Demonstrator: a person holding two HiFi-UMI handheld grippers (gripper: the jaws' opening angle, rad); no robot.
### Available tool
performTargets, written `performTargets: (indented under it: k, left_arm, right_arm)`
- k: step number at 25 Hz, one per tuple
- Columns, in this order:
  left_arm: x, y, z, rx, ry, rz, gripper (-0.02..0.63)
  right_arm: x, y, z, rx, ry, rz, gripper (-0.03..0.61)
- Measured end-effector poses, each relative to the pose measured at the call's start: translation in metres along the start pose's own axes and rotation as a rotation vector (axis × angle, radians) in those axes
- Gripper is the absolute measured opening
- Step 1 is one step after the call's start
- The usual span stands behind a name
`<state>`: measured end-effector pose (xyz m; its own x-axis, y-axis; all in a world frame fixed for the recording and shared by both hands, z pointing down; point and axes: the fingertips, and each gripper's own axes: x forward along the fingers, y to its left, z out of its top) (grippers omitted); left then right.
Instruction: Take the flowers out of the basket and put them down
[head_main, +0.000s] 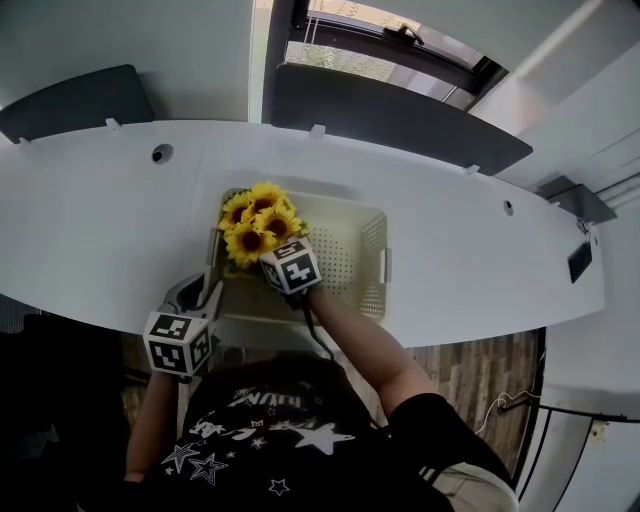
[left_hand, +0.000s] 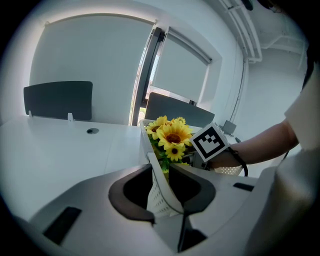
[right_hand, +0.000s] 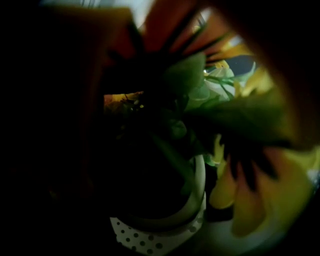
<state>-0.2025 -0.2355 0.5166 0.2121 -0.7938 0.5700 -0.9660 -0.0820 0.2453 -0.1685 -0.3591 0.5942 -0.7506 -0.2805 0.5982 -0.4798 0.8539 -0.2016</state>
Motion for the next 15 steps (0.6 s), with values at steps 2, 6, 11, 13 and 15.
performTargets:
  k: [2, 6, 11, 13, 15]
  left_arm:
    - [0.000, 0.000, 0.001, 0.001, -0.003, 0.003, 0.104]
    - [0.001, 0.000, 0.001, 0.000, -0.006, -0.002, 0.104]
    - [0.004, -0.001, 0.007, -0.001, -0.006, -0.019, 0.106]
    - [0.003, 0.000, 0.005, -0.002, -0.009, -0.029, 0.106]
    - [0.002, 0.000, 0.003, 0.000, -0.011, -0.039, 0.106]
  right_arm:
    - [-0.002, 0.001, 0.000, -0.010, 0.005, 0.011, 0.549]
    - [-0.009, 0.005, 0.005, -0.007, -0.007, 0.050, 0.549]
    - [-0.018, 0.003, 0.019, 0.040, -0.061, 0.091, 0.546]
    - [-0.019, 0.006, 0.019, 0.057, -0.070, 0.109, 0.545]
    - [-0.020, 0.011, 0.018, 0.071, -0.082, 0.126, 0.545]
